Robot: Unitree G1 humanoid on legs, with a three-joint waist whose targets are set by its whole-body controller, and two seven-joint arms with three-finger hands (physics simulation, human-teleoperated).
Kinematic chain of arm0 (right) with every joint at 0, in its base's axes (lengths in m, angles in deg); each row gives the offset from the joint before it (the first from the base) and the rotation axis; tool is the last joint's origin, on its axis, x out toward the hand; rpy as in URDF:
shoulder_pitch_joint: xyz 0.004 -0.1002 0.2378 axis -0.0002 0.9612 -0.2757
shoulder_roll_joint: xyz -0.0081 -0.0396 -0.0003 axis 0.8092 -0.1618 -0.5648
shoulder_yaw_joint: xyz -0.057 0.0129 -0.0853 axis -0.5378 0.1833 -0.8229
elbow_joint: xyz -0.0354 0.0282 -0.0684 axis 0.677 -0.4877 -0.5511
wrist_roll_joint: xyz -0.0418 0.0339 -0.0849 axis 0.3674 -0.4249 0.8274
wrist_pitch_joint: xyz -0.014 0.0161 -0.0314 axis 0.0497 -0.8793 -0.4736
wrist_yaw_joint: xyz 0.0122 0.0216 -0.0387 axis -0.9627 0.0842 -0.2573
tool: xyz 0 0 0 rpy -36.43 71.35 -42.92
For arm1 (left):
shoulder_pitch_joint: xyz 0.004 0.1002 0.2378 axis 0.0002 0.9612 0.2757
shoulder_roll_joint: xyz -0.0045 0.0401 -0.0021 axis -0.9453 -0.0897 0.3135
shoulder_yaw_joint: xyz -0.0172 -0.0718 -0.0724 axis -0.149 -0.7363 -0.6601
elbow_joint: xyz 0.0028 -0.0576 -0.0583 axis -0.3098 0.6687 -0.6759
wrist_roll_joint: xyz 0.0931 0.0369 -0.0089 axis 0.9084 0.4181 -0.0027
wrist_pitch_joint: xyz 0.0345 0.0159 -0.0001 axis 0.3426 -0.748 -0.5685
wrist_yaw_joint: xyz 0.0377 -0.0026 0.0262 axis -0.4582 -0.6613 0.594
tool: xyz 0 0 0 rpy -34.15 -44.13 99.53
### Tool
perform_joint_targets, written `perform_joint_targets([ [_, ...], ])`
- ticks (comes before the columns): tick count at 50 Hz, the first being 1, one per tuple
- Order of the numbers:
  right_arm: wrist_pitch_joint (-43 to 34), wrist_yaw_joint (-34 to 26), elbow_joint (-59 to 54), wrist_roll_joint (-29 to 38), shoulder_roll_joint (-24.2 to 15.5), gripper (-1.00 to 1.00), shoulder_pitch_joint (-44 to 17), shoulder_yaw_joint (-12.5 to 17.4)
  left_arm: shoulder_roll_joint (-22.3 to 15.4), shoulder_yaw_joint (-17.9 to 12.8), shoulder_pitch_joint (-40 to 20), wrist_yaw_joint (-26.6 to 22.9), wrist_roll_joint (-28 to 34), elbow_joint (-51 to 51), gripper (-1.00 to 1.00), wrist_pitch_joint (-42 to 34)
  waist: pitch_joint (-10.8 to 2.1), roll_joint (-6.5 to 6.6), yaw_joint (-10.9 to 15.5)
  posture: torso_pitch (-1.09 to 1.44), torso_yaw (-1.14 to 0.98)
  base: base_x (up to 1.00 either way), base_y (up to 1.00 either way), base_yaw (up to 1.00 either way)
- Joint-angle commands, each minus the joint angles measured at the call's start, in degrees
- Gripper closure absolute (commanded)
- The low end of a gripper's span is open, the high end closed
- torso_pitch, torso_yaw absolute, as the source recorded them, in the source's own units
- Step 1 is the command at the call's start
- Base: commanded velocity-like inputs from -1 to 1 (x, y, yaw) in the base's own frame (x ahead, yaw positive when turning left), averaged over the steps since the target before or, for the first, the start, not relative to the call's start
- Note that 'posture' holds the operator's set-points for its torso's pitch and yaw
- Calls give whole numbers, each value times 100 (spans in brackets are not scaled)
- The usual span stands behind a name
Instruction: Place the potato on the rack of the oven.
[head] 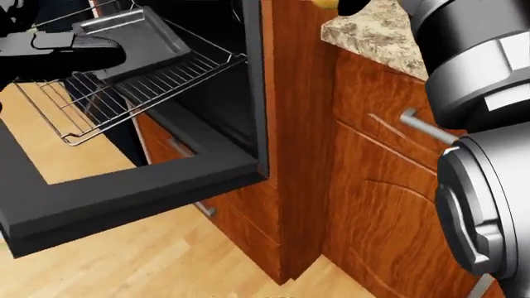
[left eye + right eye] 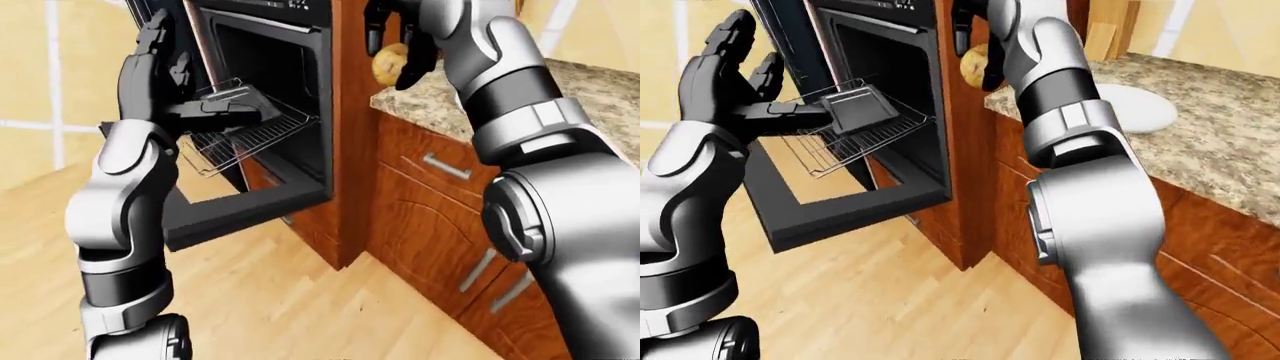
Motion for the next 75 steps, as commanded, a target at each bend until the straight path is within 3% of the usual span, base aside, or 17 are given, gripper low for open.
perform_joint_targets([
  [1,11,91,176,4,-42,100,-221,28,-112,-70,-169,5,-15,-145,-100,108,-153,-52,76,0,0,-19,0,100],
  [3,3,106,185,10,-31,100,-194,28,-110,-58,-163,0,-8,-127,-100,128,-209,-58,149,0,0,-20,0,100],
  [7,3,121,192,11,-3,100,-154,28,-116,-60,-170,0,-10,-139,-100,107,-135,168,162,0,0,-19,0,100],
  [14,14,115,185,15,-2,100,-171,26,-135,-80,-182,-1,-27,-84,-100,151,-90,738,141,0,0,-19,0,100],
  [16,9,107,201,20,-13,100,-158,26,-130,-66,-170,-3,-16,-73,-100,176,-145,1033,160,0,0,-18,0,100],
  [21,9,93,240,27,-26,100,-117,28,-135,-71,-176,16,-31,-137,-100,108,-257,725,211,0,0,-19,0,100],
  [29,42,127,228,48,-16,100,-61,20,-133,-66,-171,8,-20,-109,-100,126,-73,299,111,0,0,-19,0,100],
  [31,51,139,227,37,-15,100,-51,31,-130,-65,-164,7,-17,-111,-100,131,-101,34,112,0,0,-19,0,100],
  [32,54,142,225,30,-17,100,-50,36,-130,-72,-158,7,-19,-111,-100,135,-240,-330,58,0,0,-12,0,77],
  [33,44,137,234,27,-17,100,-62,40,-136,-81,-166,6,-26,-115,-100,128,-50,14,-7,0,0,-5,0,60],
  [34,51,137,236,8,-14,100,-65,52,-138,-84,-164,8,-29,-115,-100,127,-128,-88,91,0,0,-4,0,56],
  [42,14,173,238,0,-21,100,-71,42,-150,-81,-179,14,-48,-121,-100,103,79,12,38,0,0,0,0,0],
  [47,29,204,218,-1,-39,100,-94,44,-150,-72,-186,12,-35,-87,-100,121,132,248,-98,0,0,0,0,0],
  [50,27,214,221,7,-41,100,-99,38,-142,-74,-169,3,-28,-57,-100,161,39,601,-204,0,0,0,0,0],
  [52,26,214,227,10,-42,100,-87,38,-139,-71,-163,-5,-26,-47,-100,177,88,530,-218,0,0,0,0,0],
  [62,-6,149,240,-23,-37,100,-78,65,-126,-83,-153,11,-56,-120,-100,111,-23,252,-13,0,0,0,0,0],
  [75,-44,261,143,-78,-96,100,-176,78,-127,-75,-125,19,-65,-151,-100,99,-76,288,29,0,0,0,0,0],
])
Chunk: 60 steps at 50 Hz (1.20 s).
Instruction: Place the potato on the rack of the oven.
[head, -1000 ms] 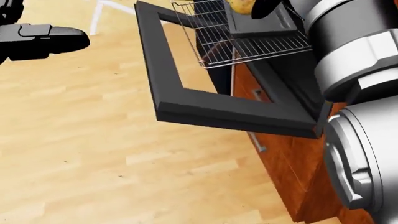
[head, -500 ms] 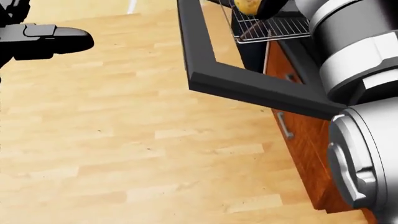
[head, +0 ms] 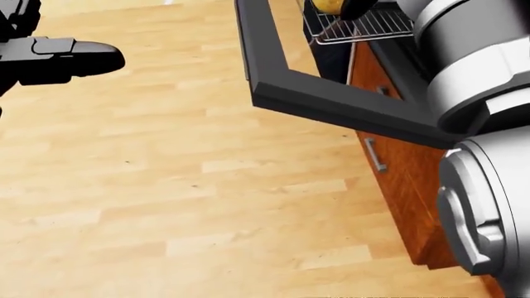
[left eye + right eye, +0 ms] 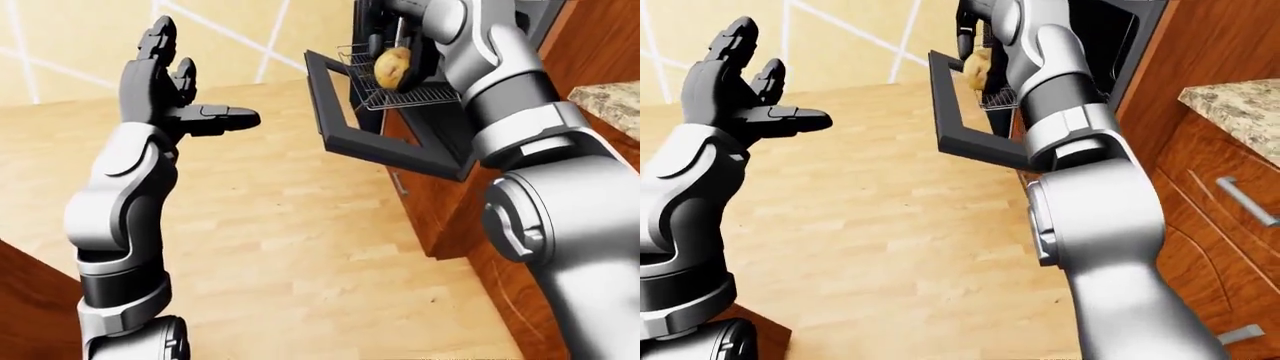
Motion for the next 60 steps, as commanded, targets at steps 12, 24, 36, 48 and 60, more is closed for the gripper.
perform_joint_targets([
  [12,0,200,124,-16,-71,100,-311,20,-91,-77,-222,-8,2,-170,-100,137,-234,332,-92,0,0,15,-8,0],
  [24,-13,185,144,5,-95,100,-297,10,-82,-68,-232,-11,9,-157,-100,151,-159,-292,27,0,0,33,-13,0],
  [36,-12,189,154,22,-69,100,-298,7,-79,-73,-197,-20,18,-141,-100,206,-253,548,-115,0,0,34,-13,0],
  [48,15,177,147,41,-83,100,-292,4,-75,-74,-222,-3,2,-164,-100,153,-197,-117,72,0,0,34,-13,0],
  [60,-14,137,168,44,-64,100,-314,8,-89,-98,-218,1,-48,-192,-100,140,-132,-10,-22,0,0,34,-9,0],
])
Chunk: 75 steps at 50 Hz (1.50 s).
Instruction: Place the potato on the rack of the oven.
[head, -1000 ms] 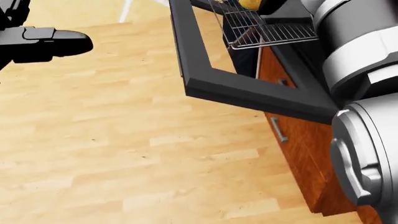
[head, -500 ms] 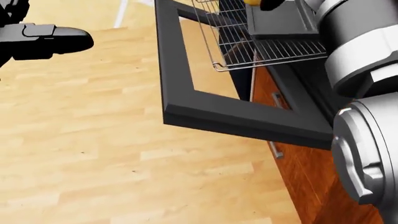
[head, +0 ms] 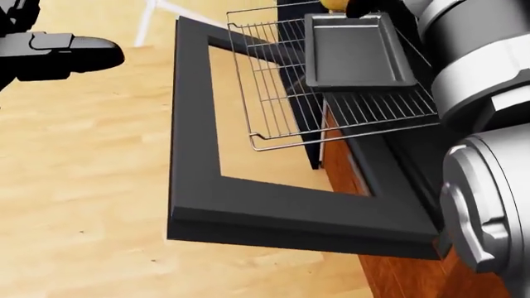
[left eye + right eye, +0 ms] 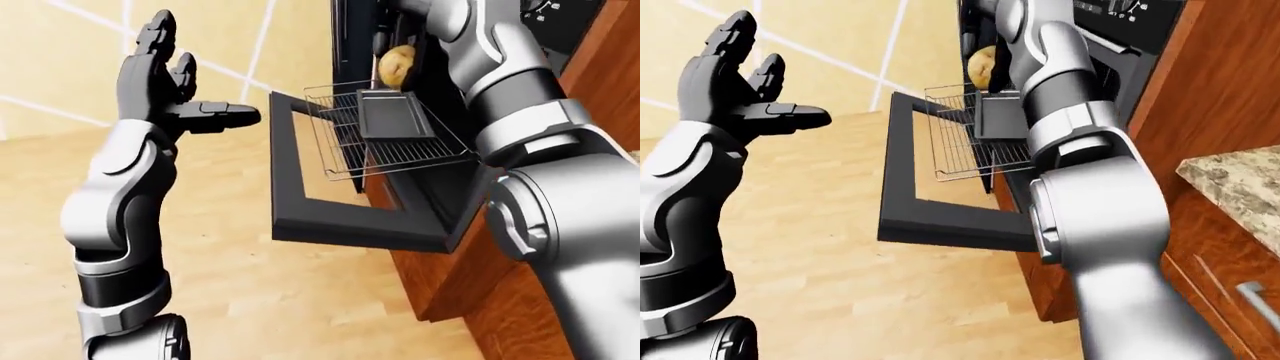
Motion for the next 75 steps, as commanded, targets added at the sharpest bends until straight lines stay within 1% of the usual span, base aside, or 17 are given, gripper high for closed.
perform_joint_targets([
  [1,53,139,227,-24,-6,100,-265,23,-89,-85,-170,13,6,-111,-100,168,-154,-8,15,0,0,35,-6,0],
  [5,49,135,232,-42,7,100,-258,28,-87,-82,-144,16,4,-102,-100,205,-296,439,-59,0,0,31,-3,0],
  [6,45,130,236,-45,10,100,-251,27,-83,-76,-136,12,7,-95,-100,222,-303,291,-58,0,0,20,0,0],
  [8,51,53,291,-44,21,100,-229,12,-85,-74,-149,20,3,-95,-100,208,-102,451,-68,0,0,6,0,0],
  [14,91,113,251,-2,0,100,-278,-1,-83,-66,-167,37,-4,-98,-100,186,47,113,-84,0,0,0,0,0],
  [17,92,107,253,12,-2,100,-271,-5,-84,-64,-174,34,-3,-86,-100,193,-46,-308,-42,0,0,0,0,0],
  [19,95,122,254,25,-12,100,-280,-5,-79,-56,-168,33,2,-86,-100,203,-82,-150,-1,0,0,0,0,0],
  [24,90,168,245,45,-29,100,-264,2,-85,-61,-187,39,-7,-113,-100,159,-80,-180,-17,0,0,0,0,0],
  [28,96,167,256,52,-20,100,-245,1,-84,-62,-169,33,-6,-126,-100,162,17,100,-37,0,0,0,0,0],
  [32,103,198,233,53,-22,100,-251,10,-93,-74,-162,30,-6,-118,-100,175,-165,31,-70,0,0,0,0,0],
  [38,91,207,216,71,-17,100,-280,2,-97,-83,-147,32,-14,-133,-100,175,-177,-3,-30,0,0,1,0,0],
  [39,89,205,210,71,-17,100,-286,3,-100,-84,-155,32,-16,-127,-100,173,-300,34,-12,0,0,5,0,0],
  [54,98,209,209,66,-22,100,-295,14,-131,-107,-170,54,-63,-169,-100,116,-126,-190,100,0,0,4,0,0],
  [57,91,170,198,70,-27,100,-368,11,-141,-121,-162,57,-76,-181,-100,116,-22,-113,32,0,0,3,0,0],
  [60,92,167,199,72,-15,100,-391,9,-152,-136,-170,66,-99,-193,-100,101,40,142,-18,0,0,3,0,0],
  [61,89,158,201,64,-14,100,-402,16,-156,-138,-168,71,-107,-205,-100,91,21,30,-62,0,0,2,0,0],
  [75,83,137,238,74,-57,100,-411,19,-152,-109,-178,83,-114,-214,-100,90,-129,-23,-46,0,0,3,0,0],
])
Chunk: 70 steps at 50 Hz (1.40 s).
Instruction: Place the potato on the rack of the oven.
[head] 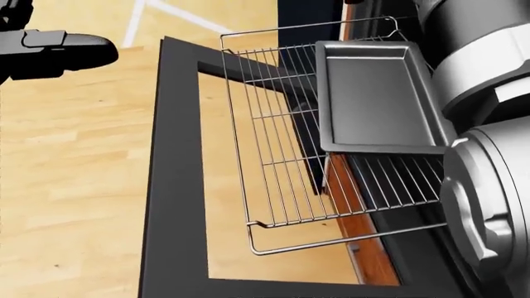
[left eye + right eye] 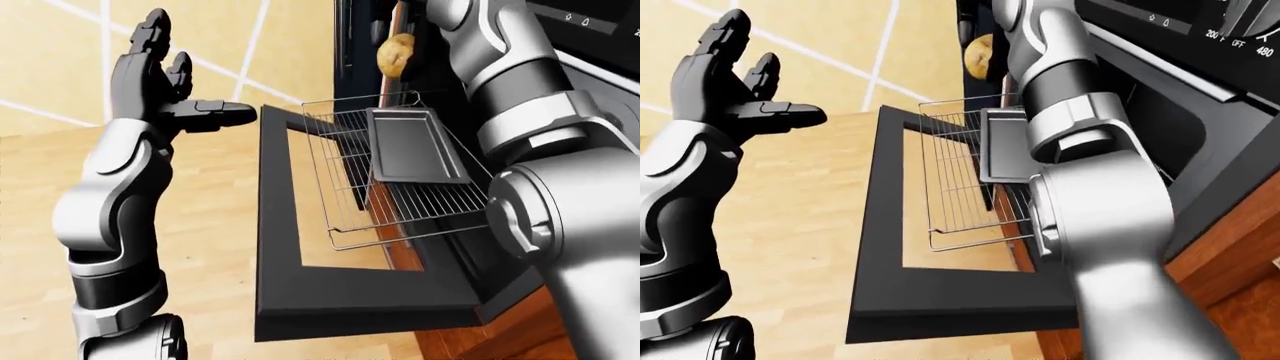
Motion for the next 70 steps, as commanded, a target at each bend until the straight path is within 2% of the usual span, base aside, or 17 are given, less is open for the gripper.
perform_joint_targets([
  [1,15,132,204,1,-64,100,-225,31,-74,-73,-173,-10,-5,-164,-100,177,-183,25,-4,0,0,3,0,0],
  [18,26,141,177,-2,-79,100,-188,31,-56,-52,-122,-41,33,-100,-100,279,-172,55,-4,0,0,3,0,0],
  [20,28,179,162,-4,-74,100,-181,35,-59,-51,-138,-38,30,-111,-100,249,-329,67,12,0,0,17,0,0],
  [21,26,193,166,-4,-68,100,-160,33,-65,-60,-152,-29,21,-130,-100,217,-191,71,18,0,0,31,0,0],
  [28,19,186,174,-6,-68,100,-147,32,-49,-46,-119,-54,51,-80,-100,292,-153,376,-7,0,0,31,0,0],
  [29,19,178,182,-8,-65,100,-143,31,-56,-53,-145,-44,40,-98,-100,250,-197,271,5,0,0,31,0,0],
  [31,21,190,173,-5,-64,100,-131,29,-61,-56,-162,-27,30,-131,-100,203,-170,348,-19,0,0,31,0,0],
  [38,19,205,184,-3,-52,100,-108,26,-53,-55,-132,-46,42,-107,-100,252,-163,54,50,0,0,32,0,0],
  [40,18,205,184,-1,-55,100,-109,25,-43,-45,-122,-50,52,-97,-100,274,-195,-142,96,0,0,29,0,0],
  [42,23,195,196,1,-53,100,-91,22,-41,-49,-110,-58,57,-89,-100,291,-314,-529,119,0,0,29,0,0],
  [43,19,200,196,0,-51,100,-94,24,-42,-51,-107,-62,56,-87,-100,296,-237,-246,94,0,0,27,0,0],
  [44,18,203,193,1,-47,100,-95,23,-43,-55,-109,-62,57,-83,-100,298,-249,-362,132,0,0,26,0,0],
  [47,24,221,180,1,-51,100,-114,27,-43,-50,-123,-57,56,-83,-100,287,-274,-275,108,0,0,24,0,0],
  [52,20,207,175,13,-38,100,-94,16,-63,-74,-133,-48,40,-102,-100,249,-127,-14,44,0,0,9,0,0],
  [54,26,205,172,6,-40,100,-93,22,-68,-74,-143,-42,34,-105,-100,237,-204,295,14,0,0,0,0,0],
  [62,11,270,169,49,-90,100,-3,15,-54,-49,-157,-27,40,-128,-100,204,-233,37,39,0,0,0,0,0],
  [70,0,288,186,27,-17,100,-8,17,-56,-64,-135,-27,32,-142,-100,211,-200,10,32,0,0,0,0,0],
])
